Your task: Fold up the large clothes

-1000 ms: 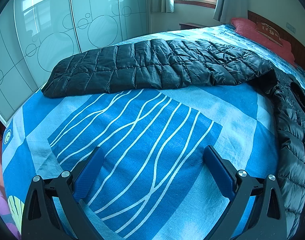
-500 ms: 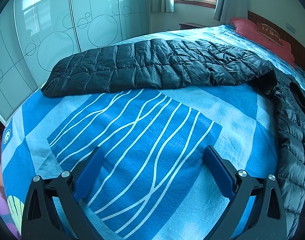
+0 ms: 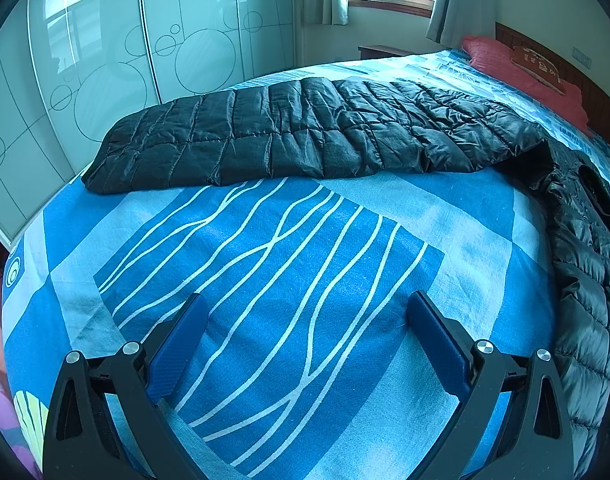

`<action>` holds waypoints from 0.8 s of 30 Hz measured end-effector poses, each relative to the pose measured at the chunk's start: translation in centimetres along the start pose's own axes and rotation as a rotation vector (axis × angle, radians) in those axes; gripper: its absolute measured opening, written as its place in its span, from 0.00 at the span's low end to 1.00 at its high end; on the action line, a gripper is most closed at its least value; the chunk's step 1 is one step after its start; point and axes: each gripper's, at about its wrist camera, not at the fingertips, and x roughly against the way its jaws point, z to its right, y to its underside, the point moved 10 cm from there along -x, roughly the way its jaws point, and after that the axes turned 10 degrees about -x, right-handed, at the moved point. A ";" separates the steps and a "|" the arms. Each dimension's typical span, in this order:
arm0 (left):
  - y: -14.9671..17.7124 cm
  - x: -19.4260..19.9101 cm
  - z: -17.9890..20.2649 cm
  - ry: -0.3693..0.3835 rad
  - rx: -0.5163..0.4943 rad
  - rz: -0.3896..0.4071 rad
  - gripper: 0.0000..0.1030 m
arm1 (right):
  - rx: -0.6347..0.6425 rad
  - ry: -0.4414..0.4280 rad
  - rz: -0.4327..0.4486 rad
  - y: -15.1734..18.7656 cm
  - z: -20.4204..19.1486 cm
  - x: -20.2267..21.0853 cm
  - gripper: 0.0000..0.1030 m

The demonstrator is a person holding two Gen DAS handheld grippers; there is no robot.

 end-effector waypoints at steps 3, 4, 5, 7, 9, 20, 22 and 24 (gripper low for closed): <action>-0.2 0.2 -0.2 0.022 0.013 -0.005 0.96 | -0.002 -0.004 0.005 0.1 0.0 0.1 0.87; -0.2 0.3 -0.2 0.035 0.021 -0.007 0.96 | -0.002 -0.004 0.006 0.1 0.1 0.1 0.87; -0.4 0.6 -0.4 0.058 0.038 -0.005 0.95 | -0.001 -0.004 0.008 0.1 0.1 0.1 0.87; -0.8 1.3 -1.1 0.114 0.094 0.023 0.95 | -0.001 -0.006 0.010 0.1 0.1 0.2 0.87; -1.0 1.6 -2.1 0.158 0.157 0.041 0.95 | -0.001 -0.006 0.013 0.1 0.1 0.2 0.87; -4.6 -2.2 -11.7 0.195 0.416 0.100 0.95 | 0.017 0.010 0.022 0.1 0.1 0.4 0.87; -5.3 -3.2 -13.6 0.224 0.486 0.122 0.95 | 0.018 0.013 0.023 0.1 0.0 0.4 0.87; -6.1 -3.7 -14.7 0.252 0.530 0.146 0.95 | 0.020 0.015 0.024 0.1 0.0 0.4 0.87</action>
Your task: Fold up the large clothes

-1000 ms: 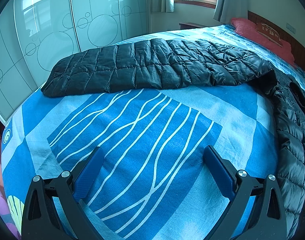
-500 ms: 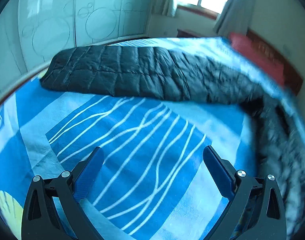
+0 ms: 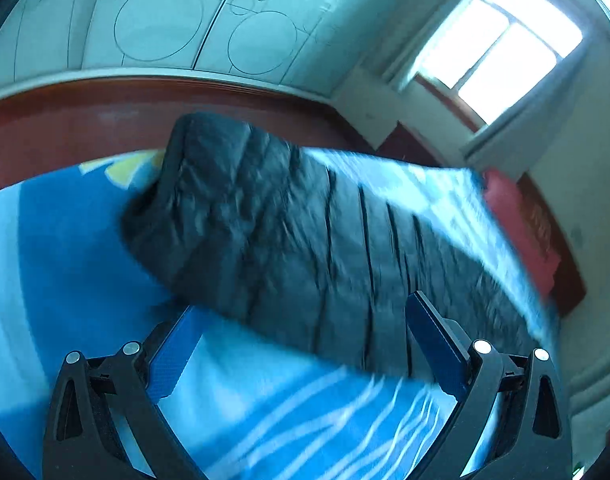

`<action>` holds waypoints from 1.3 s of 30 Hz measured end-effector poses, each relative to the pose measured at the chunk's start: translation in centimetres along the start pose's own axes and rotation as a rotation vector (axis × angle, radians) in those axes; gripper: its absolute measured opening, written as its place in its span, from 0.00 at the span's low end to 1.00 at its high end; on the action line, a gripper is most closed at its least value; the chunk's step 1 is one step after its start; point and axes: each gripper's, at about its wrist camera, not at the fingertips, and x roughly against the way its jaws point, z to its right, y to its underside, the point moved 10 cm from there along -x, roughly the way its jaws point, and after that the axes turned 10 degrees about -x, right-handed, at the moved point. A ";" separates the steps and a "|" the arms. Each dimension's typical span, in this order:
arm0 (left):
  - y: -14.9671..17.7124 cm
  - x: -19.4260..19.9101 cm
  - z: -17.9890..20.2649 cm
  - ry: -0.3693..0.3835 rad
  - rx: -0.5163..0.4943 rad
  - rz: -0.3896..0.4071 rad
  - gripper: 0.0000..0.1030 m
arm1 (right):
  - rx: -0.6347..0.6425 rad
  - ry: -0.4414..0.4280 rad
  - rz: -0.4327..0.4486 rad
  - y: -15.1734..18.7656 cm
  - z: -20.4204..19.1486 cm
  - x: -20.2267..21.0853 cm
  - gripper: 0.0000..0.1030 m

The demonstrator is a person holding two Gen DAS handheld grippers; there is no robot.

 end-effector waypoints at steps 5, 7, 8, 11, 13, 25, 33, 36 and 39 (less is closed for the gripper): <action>-1.7 -0.1 -1.0 0.036 0.118 0.068 0.76 | 0.004 0.006 0.004 0.0 0.0 0.1 0.87; -1.5 -0.6 -1.7 -0.012 0.138 0.035 0.35 | 0.004 0.006 0.004 -0.1 0.0 0.1 0.87; -1.3 -1.0 -2.2 -0.009 0.172 0.022 0.29 | 0.003 0.005 0.003 0.0 0.0 0.0 0.87; -1.6 -1.0 -2.7 -0.014 0.196 0.047 0.18 | 0.004 0.004 0.003 0.0 0.0 0.0 0.87; -2.1 -1.1 -2.5 -0.031 0.176 0.055 0.13 | 0.004 0.005 0.004 -0.1 0.1 0.1 0.87; -4.3 2.1 16.5 0.079 -0.232 0.163 0.08 | 0.009 0.010 0.012 -0.3 0.2 0.0 0.87; 4.8 2.5 37.3 0.285 -0.567 0.097 0.08 | -0.002 0.002 0.013 -0.2 0.2 0.1 0.87; 9.6 2.3 43.7 0.350 -0.655 0.046 0.08 | -0.006 -0.003 0.013 -0.2 0.3 0.1 0.87; 14.6 1.5 48.8 0.378 -0.751 0.001 0.08 | -0.008 -0.005 0.013 -0.3 0.4 -0.1 0.87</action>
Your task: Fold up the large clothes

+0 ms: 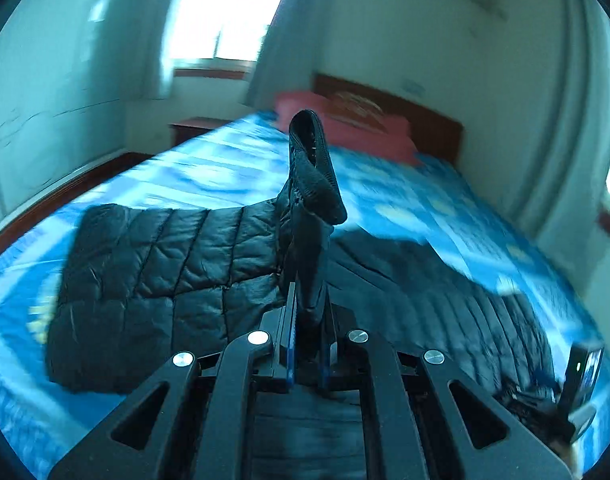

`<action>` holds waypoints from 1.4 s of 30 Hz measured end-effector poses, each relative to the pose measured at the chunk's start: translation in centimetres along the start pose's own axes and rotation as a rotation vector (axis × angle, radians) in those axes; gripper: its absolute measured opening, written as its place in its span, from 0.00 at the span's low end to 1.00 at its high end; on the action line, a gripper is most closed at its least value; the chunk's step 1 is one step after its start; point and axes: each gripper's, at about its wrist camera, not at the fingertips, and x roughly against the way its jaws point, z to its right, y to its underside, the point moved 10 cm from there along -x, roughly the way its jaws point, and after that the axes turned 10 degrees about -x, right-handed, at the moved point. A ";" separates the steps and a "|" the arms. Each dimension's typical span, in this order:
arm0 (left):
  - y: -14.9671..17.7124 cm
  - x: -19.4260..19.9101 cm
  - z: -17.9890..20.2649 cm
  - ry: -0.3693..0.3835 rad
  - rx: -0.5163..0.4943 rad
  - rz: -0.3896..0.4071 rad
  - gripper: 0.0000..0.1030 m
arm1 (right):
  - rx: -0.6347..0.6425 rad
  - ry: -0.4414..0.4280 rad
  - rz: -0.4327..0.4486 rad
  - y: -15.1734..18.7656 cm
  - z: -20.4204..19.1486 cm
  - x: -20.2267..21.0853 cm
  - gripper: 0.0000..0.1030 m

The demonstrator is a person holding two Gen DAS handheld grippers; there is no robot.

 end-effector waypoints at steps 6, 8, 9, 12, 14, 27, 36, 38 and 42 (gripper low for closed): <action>3.9 -4.0 8.8 0.084 -0.102 -0.102 0.08 | -0.002 -0.002 -0.001 -0.1 0.0 0.0 0.87; 5.4 -5.0 10.7 0.109 -0.135 -0.141 0.11 | -0.006 -0.007 -0.001 0.0 0.1 0.0 0.87; 6.0 -5.4 10.6 0.121 -0.145 -0.159 0.12 | -0.008 -0.009 0.000 0.0 0.0 0.1 0.87; 7.5 -4.5 11.6 0.151 -0.176 -0.193 0.43 | -0.010 -0.014 0.000 0.0 0.0 0.2 0.87; 7.6 -3.4 11.7 0.153 -0.201 -0.178 0.56 | -0.012 -0.019 0.003 0.0 -0.1 0.5 0.87; 5.2 4.3 5.5 0.094 -0.213 -0.040 0.72 | -0.048 -0.267 -0.007 -1.4 -8.9 5.4 0.87; 6.1 4.9 -4.9 -0.033 -0.064 -0.055 0.72 | 0.017 -0.325 -0.157 0.1 -16.8 0.8 0.27; 6.0 5.2 -6.3 -0.044 -0.037 -0.049 0.72 | -0.003 -0.362 -0.123 -0.8 -16.5 2.1 0.20; 5.4 5.6 -8.5 -0.071 -0.007 -0.035 0.72 | -0.026 -0.334 -0.023 -3.5 -13.1 4.6 0.19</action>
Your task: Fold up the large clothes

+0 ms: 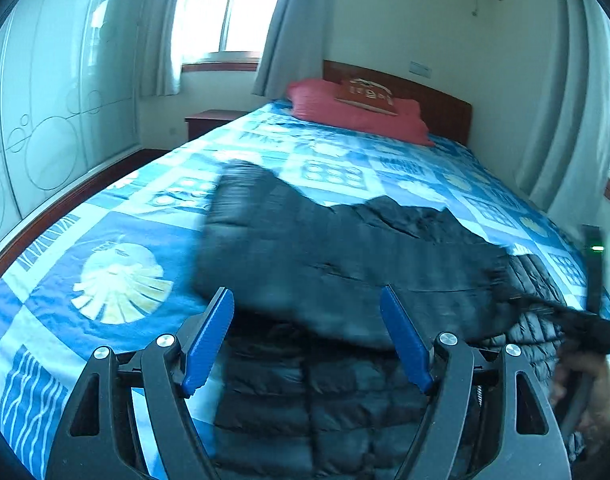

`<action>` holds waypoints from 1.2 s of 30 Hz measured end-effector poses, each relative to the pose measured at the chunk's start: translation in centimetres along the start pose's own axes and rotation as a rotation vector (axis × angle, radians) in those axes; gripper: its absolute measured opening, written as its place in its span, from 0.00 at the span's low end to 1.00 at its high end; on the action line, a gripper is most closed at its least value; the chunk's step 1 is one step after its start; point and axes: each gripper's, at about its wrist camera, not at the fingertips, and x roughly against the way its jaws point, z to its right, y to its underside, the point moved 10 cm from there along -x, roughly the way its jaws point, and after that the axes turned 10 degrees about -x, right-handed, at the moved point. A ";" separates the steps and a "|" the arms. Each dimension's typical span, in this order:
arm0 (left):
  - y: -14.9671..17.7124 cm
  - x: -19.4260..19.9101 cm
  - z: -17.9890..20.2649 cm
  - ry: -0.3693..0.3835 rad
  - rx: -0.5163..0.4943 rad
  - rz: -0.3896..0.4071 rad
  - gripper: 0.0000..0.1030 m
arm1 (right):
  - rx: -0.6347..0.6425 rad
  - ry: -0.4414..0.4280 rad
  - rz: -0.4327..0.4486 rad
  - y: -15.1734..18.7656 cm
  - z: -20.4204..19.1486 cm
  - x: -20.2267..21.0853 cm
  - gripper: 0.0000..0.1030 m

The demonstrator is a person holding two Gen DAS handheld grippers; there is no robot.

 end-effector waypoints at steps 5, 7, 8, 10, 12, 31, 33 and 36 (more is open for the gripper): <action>0.0 -1.3 -0.6 0.010 0.026 -0.018 0.72 | -0.019 0.150 0.054 -2.3 7.7 1.9 0.19; 0.1 -2.2 -0.3 0.020 0.025 -0.035 0.72 | -0.050 0.169 0.023 -2.1 10.1 1.5 0.19; 0.2 -2.8 -0.2 0.022 0.019 -0.045 0.72 | -0.065 0.183 0.002 -1.8 11.5 1.0 0.19; 0.4 -3.9 0.3 0.022 -0.002 -0.063 0.72 | -0.063 0.224 -0.022 -1.1 13.3 0.3 0.20; 0.4 -5.3 0.6 0.019 -0.025 -0.088 0.72 | -0.078 0.242 -0.059 -0.3 14.2 -0.2 0.26; -1.0 -12.2 -1.2 -0.003 -0.032 -0.191 0.71 | 0.008 0.205 0.013 -3.5 9.6 -2.1 0.43; -2.6 -12.5 -1.1 0.004 -0.024 -0.160 0.71 | 0.020 0.210 0.015 -4.6 9.0 -3.4 0.43; -3.1 -15.1 -1.3 -0.032 -0.049 -0.189 0.72 | 0.023 0.218 -0.013 -5.1 8.9 -6.1 0.44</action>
